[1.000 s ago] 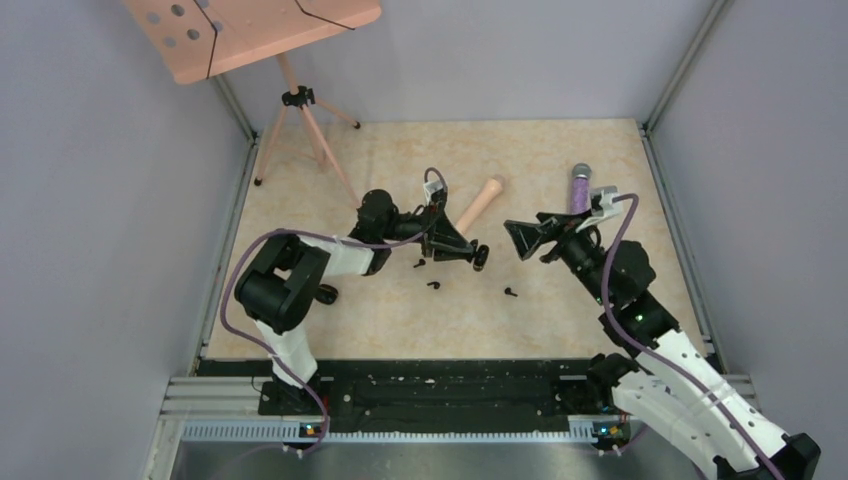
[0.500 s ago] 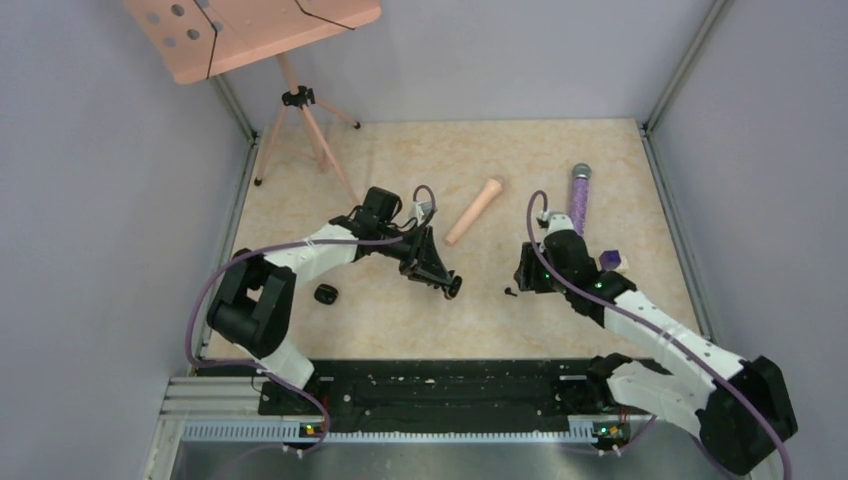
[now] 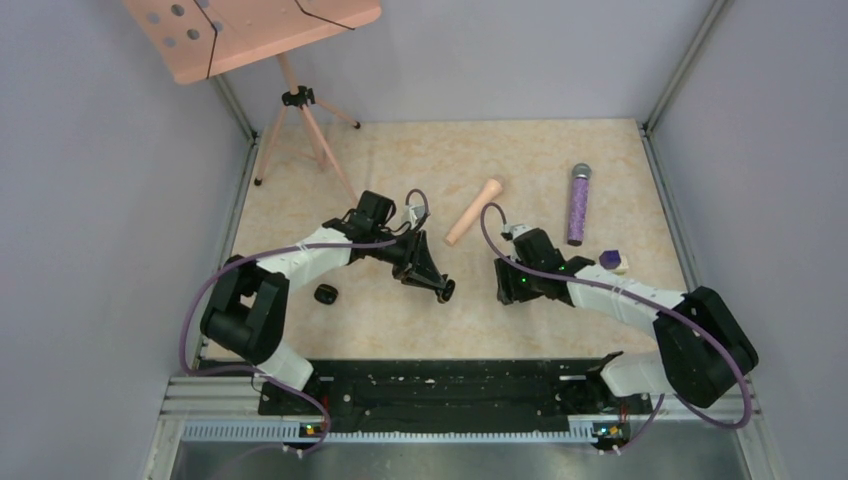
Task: Insert the wireless bluetooth earbuds into the charging case
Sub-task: Move the right earbud to the center of the board.
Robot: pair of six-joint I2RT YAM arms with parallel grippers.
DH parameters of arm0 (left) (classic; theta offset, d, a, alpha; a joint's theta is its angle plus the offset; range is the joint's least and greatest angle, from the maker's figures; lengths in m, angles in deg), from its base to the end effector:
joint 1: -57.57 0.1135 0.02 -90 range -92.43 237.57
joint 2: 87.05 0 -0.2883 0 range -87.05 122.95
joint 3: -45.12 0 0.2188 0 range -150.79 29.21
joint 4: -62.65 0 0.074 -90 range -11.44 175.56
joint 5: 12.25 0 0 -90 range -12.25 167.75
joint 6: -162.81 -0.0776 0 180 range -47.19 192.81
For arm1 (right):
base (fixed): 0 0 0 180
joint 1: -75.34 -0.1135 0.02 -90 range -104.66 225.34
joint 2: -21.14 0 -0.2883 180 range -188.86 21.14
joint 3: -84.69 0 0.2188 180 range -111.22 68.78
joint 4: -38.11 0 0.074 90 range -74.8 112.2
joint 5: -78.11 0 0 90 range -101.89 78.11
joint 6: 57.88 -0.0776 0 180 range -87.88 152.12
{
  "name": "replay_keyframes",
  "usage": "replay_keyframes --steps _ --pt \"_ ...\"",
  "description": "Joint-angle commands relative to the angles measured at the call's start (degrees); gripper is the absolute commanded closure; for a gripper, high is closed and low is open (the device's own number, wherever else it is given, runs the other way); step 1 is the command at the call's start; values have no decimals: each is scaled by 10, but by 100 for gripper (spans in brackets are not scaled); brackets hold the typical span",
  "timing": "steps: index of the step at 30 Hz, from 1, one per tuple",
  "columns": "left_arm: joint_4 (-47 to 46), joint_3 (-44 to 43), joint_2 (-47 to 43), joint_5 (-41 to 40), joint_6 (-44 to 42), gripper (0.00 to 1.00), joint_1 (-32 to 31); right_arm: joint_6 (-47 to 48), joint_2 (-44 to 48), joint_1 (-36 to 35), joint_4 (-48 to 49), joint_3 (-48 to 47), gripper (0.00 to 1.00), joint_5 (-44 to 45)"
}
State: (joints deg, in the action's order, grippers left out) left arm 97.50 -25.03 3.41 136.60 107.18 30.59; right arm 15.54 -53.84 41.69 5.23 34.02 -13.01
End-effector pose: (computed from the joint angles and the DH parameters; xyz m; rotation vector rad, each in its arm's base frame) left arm 0.2307 -0.1920 0.2322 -0.2901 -2.6105 1.6687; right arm 0.1880 0.1269 0.1745 -0.3947 2.5794 0.3492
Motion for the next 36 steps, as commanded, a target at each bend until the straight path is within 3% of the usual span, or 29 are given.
replay_keyframes --steps 1,8,15,21,33,36 --pt "-9 -1 -24 2 1 100 1 13 -20 -7 42 -29 46 -3" --pt "-8 0 -30 2 2 100 1 -9 -31 -7 44 -34 46 -44" --pt "-7 -3 -31 0 3 100 2 -42 -13 -8 75 -23 52 -141" --pt "-4 -9 -32 0 4 100 1 -49 -21 -8 64 -32 62 -91" --pt "-7 -4 -34 -3 7 100 1 -40 -33 -9 70 -36 63 -114" --pt "-8 -4 -34 -2 8 100 1 -36 -37 -9 78 -37 63 -161"
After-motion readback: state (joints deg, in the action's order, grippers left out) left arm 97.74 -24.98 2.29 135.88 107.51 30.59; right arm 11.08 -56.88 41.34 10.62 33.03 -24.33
